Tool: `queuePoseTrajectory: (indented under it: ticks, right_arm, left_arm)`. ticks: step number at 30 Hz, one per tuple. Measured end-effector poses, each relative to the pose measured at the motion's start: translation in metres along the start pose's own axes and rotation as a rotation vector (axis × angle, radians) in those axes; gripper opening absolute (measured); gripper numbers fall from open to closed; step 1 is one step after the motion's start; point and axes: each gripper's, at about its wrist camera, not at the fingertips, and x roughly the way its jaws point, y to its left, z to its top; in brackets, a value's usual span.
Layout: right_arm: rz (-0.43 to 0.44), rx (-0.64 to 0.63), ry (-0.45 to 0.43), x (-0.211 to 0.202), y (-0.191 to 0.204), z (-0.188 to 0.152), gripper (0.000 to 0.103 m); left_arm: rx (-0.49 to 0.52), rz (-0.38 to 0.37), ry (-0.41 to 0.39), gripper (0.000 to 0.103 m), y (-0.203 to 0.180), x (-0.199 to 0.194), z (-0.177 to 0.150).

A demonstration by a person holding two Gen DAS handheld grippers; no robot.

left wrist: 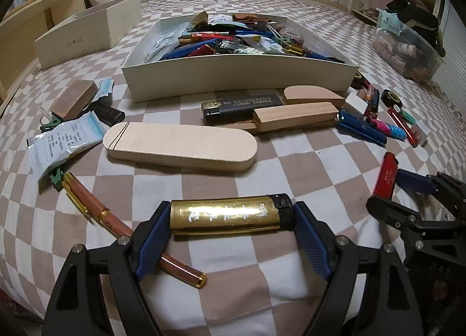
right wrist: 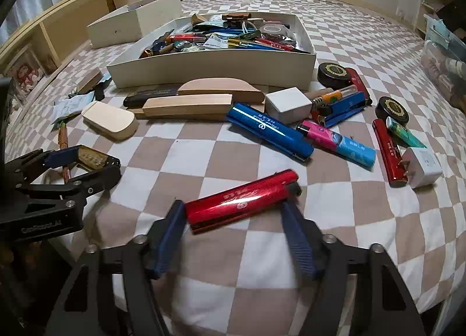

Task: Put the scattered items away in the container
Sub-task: 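Lift the gold lighter with the left gripper while the right lifts the red lighter toward the box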

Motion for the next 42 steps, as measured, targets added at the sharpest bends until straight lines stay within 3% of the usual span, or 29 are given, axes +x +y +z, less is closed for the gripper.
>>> queuePoseTrajectory:
  ticks: [4,6,8,9,14,20,26,28,30,42]
  right_arm:
    - [0.007,0.005,-0.001,-0.001,0.000,-0.001,0.061]
    - [0.036,0.014,-0.008,-0.002,-0.002,0.000,0.069]
    - [0.072,0.026,-0.020,-0.003,-0.006,0.002,0.091]
    - [0.079,0.026,-0.021,-0.002,-0.008,0.004,0.091]
    - [0.132,-0.017,0.002,0.004,-0.021,0.014,0.092]
    - [0.194,-0.190,0.036,0.012,-0.026,0.020,0.092]
    - [0.195,-0.318,0.069,0.016,-0.022,0.018,0.091]
    - [0.189,-0.324,0.067,0.017,-0.021,0.018,0.090]
    - [0.183,-0.313,0.057,0.015,-0.020,0.017,0.083]
    - [0.110,-0.158,0.067,0.009,-0.014,0.013,0.083]
  left_arm:
    - [0.001,-0.003,-0.001,0.082,0.000,-0.002,-0.002]
    - [0.002,-0.003,-0.001,0.082,0.000,-0.002,-0.002]
    - [0.001,-0.004,0.000,0.082,-0.001,-0.002,-0.002]
    - [0.001,-0.005,0.000,0.082,-0.001,-0.002,-0.002]
    - [0.001,-0.004,-0.001,0.082,0.000,-0.002,-0.002]
    - [0.003,-0.006,-0.003,0.082,-0.001,-0.003,-0.004]
    - [0.002,-0.004,-0.005,0.082,-0.001,-0.004,-0.005]
    - [0.001,-0.005,-0.005,0.082,-0.001,-0.004,-0.005]
    - [0.001,-0.006,-0.005,0.082,-0.001,-0.004,-0.004]
    - [-0.012,-0.017,-0.001,0.082,0.001,-0.005,-0.004]
